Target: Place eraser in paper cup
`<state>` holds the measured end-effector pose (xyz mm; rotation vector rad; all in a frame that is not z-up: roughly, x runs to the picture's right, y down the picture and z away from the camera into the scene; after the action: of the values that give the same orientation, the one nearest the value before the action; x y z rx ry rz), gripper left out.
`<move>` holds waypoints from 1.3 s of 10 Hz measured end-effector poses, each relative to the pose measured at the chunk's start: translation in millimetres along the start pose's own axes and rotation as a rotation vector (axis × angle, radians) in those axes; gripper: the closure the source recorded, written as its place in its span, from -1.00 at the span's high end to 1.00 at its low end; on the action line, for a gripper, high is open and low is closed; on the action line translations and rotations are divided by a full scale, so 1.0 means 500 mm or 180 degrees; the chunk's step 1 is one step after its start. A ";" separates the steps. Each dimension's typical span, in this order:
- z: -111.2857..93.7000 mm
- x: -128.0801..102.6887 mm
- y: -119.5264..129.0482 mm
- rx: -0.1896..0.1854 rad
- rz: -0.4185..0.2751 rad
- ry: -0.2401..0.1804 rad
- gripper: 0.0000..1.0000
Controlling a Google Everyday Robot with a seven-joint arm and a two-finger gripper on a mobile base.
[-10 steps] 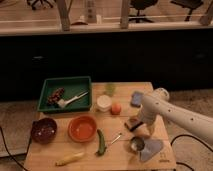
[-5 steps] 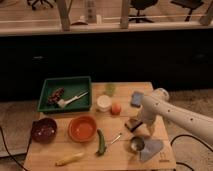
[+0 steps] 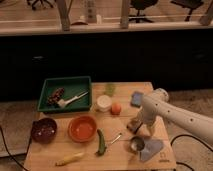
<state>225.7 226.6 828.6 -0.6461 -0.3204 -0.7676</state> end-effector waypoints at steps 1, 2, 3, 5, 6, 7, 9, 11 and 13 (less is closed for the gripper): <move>0.000 0.000 0.001 -0.0002 -0.0010 0.0003 0.60; -0.001 0.000 0.002 -0.0005 -0.0023 0.0008 0.60; -0.001 0.000 0.004 -0.0010 -0.0035 0.0016 0.60; -0.003 0.000 0.004 -0.0014 -0.0050 0.0029 0.60; -0.004 -0.001 0.004 -0.0014 -0.0054 0.0030 0.60; -0.005 -0.001 0.004 -0.0016 -0.0060 0.0032 0.60; -0.007 -0.001 0.006 -0.0022 -0.0082 0.0044 0.60; -0.008 -0.001 0.006 -0.0030 -0.0102 0.0056 0.60; -0.010 -0.001 0.006 -0.0034 -0.0130 0.0070 0.60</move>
<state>227.7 225.4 823.1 -0.6425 -0.3104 -0.8156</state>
